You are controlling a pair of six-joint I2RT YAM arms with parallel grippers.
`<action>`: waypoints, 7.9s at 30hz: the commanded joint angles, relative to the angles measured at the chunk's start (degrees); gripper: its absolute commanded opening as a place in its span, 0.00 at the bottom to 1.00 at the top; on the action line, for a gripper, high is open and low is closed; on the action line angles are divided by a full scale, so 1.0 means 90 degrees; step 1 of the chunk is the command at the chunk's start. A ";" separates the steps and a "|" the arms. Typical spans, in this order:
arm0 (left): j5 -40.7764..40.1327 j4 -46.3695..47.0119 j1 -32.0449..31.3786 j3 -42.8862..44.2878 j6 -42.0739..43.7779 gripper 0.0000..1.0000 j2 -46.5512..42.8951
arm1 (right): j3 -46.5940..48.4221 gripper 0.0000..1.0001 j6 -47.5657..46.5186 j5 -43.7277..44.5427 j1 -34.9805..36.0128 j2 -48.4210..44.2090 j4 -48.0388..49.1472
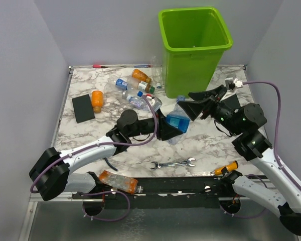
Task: Put the plastic bottles in the bin
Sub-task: Pick up the plastic bottle at the center of the board, then place the plastic bottle in the trash bin, then move the plastic bottle to the center of the board.
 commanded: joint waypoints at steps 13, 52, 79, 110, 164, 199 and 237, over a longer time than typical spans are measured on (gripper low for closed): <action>0.0241 0.0091 0.0010 0.0181 -0.0326 0.00 -0.0182 | 0.0841 0.32 -0.0070 -0.0182 0.0046 0.0948 -0.1145; -0.7899 -0.1453 -0.0101 -0.1185 0.3554 0.99 -0.2592 | 0.6704 0.00 -0.4517 0.6073 -0.1687 0.6348 0.2694; -0.7653 -0.1461 -0.0107 -0.1119 0.3440 0.99 -0.2147 | 0.7099 1.00 -0.1396 0.1968 -0.1550 0.4950 -0.1264; -0.6612 -0.4929 0.0837 -0.0123 0.0383 0.99 -0.0979 | -0.3149 0.95 0.1021 -0.1626 -0.1519 -0.0052 -0.1001; -0.7431 -0.4631 0.1259 -0.0554 0.1220 0.99 -0.2027 | -0.0238 0.62 -0.1261 0.0408 0.5597 0.5644 -0.0716; -0.8267 -0.4432 0.1274 -0.0872 0.1142 0.99 -0.3219 | -0.0500 0.26 -0.0843 0.3448 0.4685 0.3859 -0.3355; -0.4971 -0.4005 0.1293 0.0637 0.0773 0.60 0.0464 | -0.1468 0.32 0.2194 0.2255 0.3337 0.3126 -0.0450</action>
